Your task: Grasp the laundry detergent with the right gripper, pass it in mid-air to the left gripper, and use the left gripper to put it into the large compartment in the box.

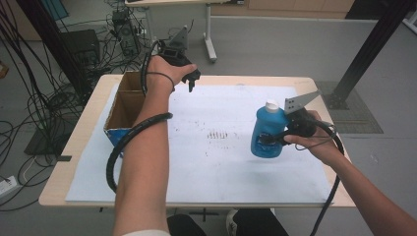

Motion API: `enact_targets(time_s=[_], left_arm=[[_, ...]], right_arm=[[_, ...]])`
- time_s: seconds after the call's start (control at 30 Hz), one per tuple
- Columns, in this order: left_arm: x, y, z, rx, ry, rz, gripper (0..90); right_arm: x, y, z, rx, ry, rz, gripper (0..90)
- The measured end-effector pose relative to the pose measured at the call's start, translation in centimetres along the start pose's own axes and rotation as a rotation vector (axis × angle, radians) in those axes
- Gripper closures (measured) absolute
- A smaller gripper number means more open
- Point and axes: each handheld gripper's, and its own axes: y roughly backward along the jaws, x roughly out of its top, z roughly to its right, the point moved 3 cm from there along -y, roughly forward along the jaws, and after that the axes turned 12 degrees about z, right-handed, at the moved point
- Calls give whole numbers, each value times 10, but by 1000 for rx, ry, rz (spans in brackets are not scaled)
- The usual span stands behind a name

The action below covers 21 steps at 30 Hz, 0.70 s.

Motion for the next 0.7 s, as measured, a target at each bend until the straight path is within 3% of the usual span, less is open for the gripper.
enact_targets(time_s=[0.13,0.2,0.23,0.27,0.47,0.6,0.7], left_arm=[[0,12,-2,-14,-38,10,61],[-2,23,-1,-28,-91,8,60],[-2,23,-1,-28,-91,8,61],[-3,29,0,-43,-128,5,61],[-5,48,5,-54,-247,20,62],[-6,55,3,-64,-266,31,59],[-7,60,-2,-67,-303,33,59]], right_arm=[[21,-4,-7,-3,-4,-7,438],[36,-8,-12,10,-21,-12,438],[36,-8,-12,10,-21,-12,438],[47,-12,-14,21,-32,-7,438],[68,-26,-11,32,-32,-6,437],[77,-37,-5,31,-32,-19,437],[82,-44,0,30,-26,-25,437]])
